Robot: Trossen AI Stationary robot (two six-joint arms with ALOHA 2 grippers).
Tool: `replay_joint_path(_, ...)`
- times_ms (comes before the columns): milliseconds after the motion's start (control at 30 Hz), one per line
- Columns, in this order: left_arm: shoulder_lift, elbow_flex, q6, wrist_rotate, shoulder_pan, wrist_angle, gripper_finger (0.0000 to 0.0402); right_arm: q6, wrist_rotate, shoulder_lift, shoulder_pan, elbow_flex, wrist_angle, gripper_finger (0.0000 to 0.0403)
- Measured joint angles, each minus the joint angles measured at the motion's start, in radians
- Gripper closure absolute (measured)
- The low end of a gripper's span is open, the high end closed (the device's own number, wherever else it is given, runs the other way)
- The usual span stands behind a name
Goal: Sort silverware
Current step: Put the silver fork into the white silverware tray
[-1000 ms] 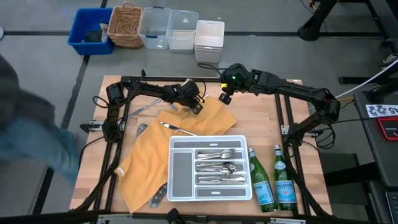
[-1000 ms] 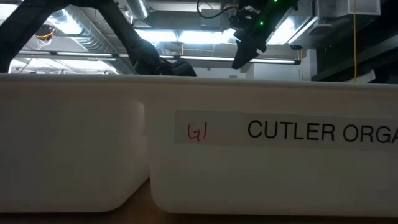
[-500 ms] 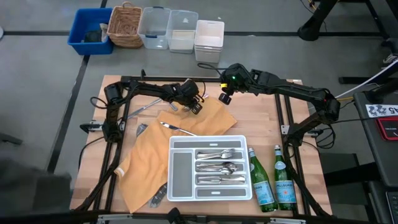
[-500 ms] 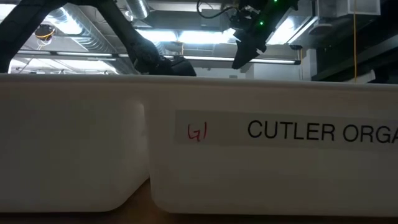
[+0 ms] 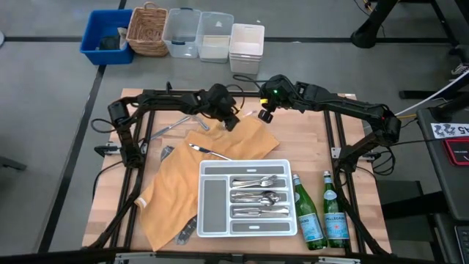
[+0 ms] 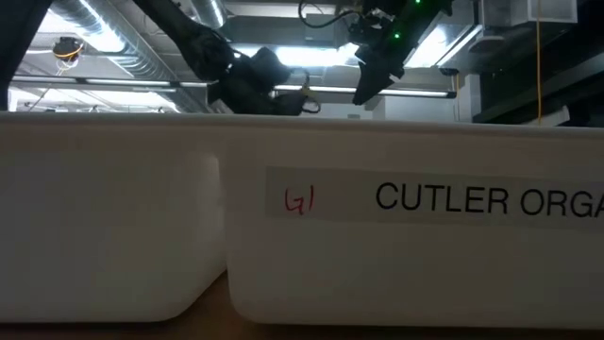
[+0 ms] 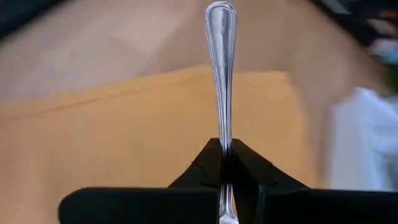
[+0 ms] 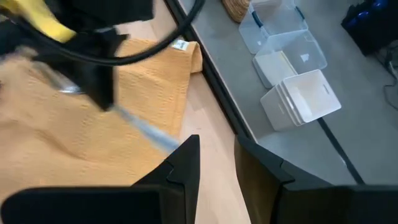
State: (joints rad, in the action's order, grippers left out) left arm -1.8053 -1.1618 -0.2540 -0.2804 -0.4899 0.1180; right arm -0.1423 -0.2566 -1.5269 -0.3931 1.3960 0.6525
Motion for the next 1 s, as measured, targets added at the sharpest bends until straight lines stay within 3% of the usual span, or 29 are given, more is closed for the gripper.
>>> replay_joint_path(167,0.015,0.0,0.003,-0.182,0.032,-0.014,0.0391,-0.02,-0.04,0.0,0.0,0.0,-0.001,0.0302)
replay_joint_path(267,0.014,0.0,0.011,-0.234,0.074,-0.028,0.0391,-0.02,-0.057,0.0,0.0,0.0,-0.005,0.0302)
replay_joint_path(667,0.014,0.0,0.145,-0.229,0.284,-0.162,0.0385,-0.02,-0.058,0.0,0.0,0.0,-0.007,0.0302)
replay_joint_path(1000,0.014,-0.001,0.195,-0.121,0.369,-0.188,0.0383,-0.02,-0.057,0.0,0.0,0.0,-0.008,0.0302)
